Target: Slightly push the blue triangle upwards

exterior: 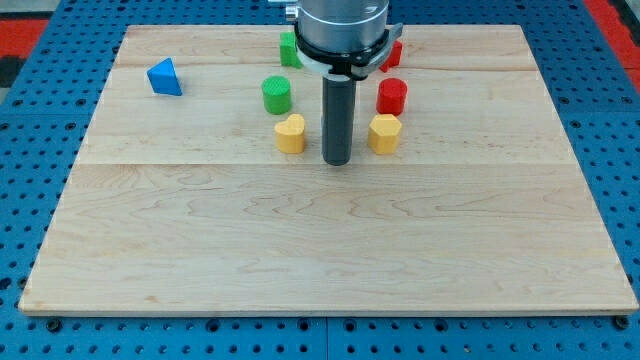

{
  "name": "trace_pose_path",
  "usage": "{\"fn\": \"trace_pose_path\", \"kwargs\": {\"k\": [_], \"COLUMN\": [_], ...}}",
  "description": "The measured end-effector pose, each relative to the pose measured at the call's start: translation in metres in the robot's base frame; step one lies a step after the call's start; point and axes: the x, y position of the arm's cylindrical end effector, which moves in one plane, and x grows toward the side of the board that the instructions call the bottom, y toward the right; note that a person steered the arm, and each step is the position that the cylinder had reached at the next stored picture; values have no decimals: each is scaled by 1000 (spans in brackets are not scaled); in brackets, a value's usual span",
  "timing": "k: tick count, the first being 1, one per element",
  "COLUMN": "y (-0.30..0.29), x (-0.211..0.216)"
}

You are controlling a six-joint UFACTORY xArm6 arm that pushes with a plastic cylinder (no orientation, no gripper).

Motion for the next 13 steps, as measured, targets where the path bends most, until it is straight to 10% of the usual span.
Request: {"fn": "trace_pose_path", "kwargs": {"k": [4,9,11,13], "y": [-157,-199,-241,-250], "x": [-49,-164,-114,-157]}}
